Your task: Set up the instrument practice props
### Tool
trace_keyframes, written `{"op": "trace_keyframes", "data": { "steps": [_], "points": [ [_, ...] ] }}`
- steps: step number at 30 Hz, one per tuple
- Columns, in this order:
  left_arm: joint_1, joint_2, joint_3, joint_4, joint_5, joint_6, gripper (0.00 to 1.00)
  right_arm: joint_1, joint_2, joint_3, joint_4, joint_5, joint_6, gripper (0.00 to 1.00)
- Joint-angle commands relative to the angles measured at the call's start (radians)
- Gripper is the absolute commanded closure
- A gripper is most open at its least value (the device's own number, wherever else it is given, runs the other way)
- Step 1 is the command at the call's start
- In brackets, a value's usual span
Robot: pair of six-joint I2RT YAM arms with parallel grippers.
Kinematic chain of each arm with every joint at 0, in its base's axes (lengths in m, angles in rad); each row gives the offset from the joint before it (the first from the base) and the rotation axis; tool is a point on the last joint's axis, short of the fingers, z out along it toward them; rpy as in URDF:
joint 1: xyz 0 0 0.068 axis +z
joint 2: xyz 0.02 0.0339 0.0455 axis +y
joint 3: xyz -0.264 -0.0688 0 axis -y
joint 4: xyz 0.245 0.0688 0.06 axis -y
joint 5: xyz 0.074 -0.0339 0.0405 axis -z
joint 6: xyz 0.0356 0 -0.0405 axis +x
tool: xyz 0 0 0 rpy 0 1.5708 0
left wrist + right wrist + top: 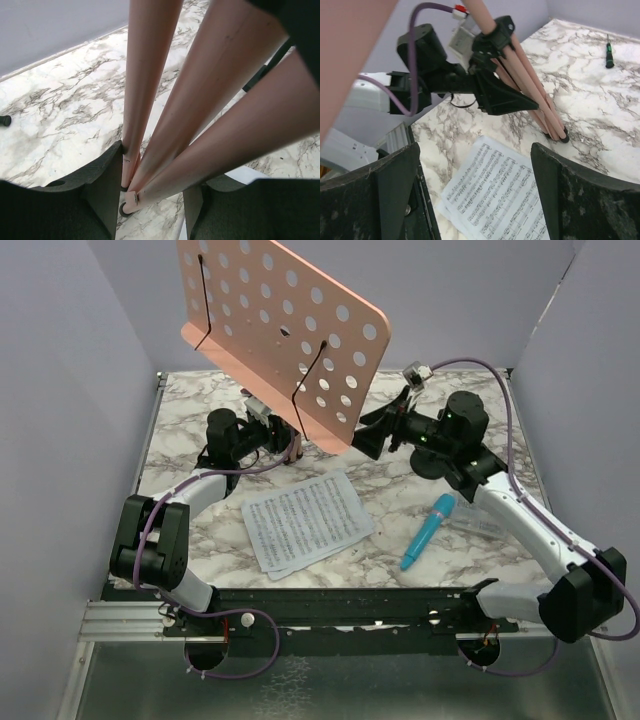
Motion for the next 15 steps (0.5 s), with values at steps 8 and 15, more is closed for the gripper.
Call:
{"op": "trace_keyframes", "data": {
  "steps": [8,15],
  "points": [
    [-0.006,-0.013,0.066,0.015,0.055,-0.079,1.00,0.105,-0.154,0.104,-0.094,-0.066,-0.054,0.01],
    [-0.005,-0.008,0.069,0.010,0.056,-0.083,1.00,0.135,-0.161,0.086,-0.107,-0.001,-0.070,0.02]
  ]
}}
